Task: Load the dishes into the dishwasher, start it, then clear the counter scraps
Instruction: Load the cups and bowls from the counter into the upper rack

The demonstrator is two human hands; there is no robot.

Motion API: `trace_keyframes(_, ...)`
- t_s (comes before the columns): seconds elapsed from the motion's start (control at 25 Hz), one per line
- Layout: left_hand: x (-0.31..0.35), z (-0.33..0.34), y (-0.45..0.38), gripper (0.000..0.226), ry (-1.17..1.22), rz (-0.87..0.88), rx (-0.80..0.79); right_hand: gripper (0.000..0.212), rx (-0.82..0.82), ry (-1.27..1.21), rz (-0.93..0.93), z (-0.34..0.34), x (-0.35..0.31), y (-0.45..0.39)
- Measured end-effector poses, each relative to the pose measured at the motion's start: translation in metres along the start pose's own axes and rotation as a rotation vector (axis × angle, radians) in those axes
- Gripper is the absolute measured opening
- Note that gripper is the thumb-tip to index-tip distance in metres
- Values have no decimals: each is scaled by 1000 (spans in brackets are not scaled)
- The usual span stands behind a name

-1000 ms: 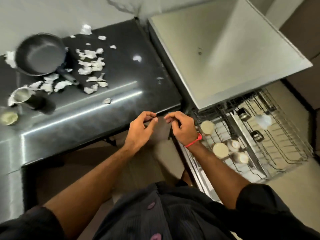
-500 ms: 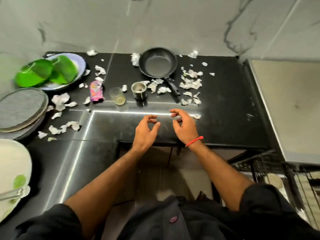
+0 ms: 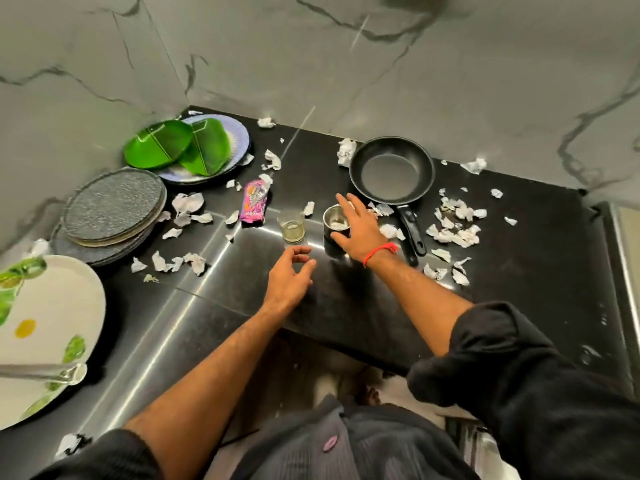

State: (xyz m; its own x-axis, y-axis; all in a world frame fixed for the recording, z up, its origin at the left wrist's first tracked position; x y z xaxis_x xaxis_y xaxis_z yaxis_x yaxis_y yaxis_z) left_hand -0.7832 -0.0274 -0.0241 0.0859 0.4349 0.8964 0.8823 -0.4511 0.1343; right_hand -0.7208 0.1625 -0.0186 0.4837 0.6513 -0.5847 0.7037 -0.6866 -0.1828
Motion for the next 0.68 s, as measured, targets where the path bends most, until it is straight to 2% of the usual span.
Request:
trace_keyframes(0.12,7,5,-7,26,1,-9,10,87,-101,96,-40,20,9,-14)
trace_keyframes(0.4,17,7,-11,32,28,61,11,81,126,-140,-62,-1,0,16)
trace_keyframes(0.56,31,15,3,48,24,184,-128,81,194,-172,-176,-24,-14,69)
trace_keyframes(0.68,42,19,24,56,-6,329,-328,81,298,-41,-198,-49,-18,110)
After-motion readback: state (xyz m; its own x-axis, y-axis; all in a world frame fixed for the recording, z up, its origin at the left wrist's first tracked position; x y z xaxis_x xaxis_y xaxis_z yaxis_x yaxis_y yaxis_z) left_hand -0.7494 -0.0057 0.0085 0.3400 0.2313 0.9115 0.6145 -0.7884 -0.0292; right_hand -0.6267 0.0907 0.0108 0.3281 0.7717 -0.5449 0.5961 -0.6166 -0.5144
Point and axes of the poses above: each hand's wrist, its own y-axis away from the middle knuckle, its own z-axis out of the palm, x = y × z, the point moved 2 cm from there along -y, towards the middle knuckle, and after that the axes turned 14 degrees about x, right-handed, at the moved point
